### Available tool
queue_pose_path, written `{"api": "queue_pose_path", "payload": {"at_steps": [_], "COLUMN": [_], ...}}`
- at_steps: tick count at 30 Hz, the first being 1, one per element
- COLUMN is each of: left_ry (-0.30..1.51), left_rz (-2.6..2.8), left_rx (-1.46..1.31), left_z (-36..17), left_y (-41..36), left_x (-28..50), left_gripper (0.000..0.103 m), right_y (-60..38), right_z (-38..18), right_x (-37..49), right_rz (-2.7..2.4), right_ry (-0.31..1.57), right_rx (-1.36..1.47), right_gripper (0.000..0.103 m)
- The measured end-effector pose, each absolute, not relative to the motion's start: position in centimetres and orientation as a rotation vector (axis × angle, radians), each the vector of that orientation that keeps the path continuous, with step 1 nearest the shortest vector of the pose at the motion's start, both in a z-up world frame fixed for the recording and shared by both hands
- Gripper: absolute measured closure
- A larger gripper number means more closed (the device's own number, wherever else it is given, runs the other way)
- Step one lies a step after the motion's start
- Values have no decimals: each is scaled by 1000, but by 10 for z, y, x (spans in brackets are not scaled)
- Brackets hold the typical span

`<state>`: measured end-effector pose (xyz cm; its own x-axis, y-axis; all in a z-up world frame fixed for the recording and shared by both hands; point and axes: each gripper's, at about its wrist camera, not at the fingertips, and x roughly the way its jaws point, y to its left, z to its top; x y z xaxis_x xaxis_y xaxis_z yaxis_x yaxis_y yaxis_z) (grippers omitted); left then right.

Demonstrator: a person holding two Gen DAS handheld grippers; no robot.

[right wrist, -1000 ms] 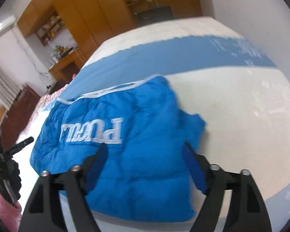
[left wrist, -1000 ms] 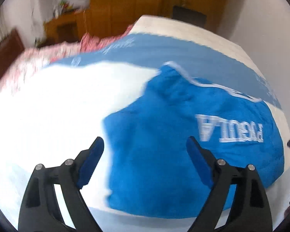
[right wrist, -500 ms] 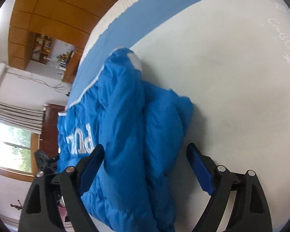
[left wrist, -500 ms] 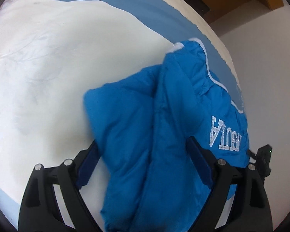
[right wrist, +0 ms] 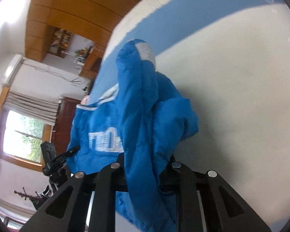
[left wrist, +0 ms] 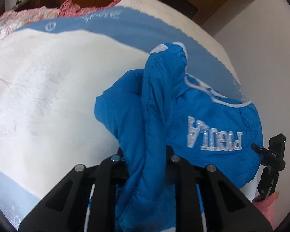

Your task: Fold large clothes

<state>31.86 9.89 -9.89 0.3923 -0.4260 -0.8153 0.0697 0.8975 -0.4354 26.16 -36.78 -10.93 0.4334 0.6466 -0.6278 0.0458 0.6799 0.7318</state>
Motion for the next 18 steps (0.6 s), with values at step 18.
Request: {"api": "queue_pose_path", "payload": {"at_steps": [18], "left_ry": [1213], "left_rz": [-275], "left_rx": [-324], "left_z": [-109], "left_y": [152], "left_x": [185], "left_gripper": [84], "right_y": [-320], "right_z": [-111], "right_x": [157], "right_rz": [378], "right_ry": [1212], "right_rx": [681], "right_gripper": [85]}}
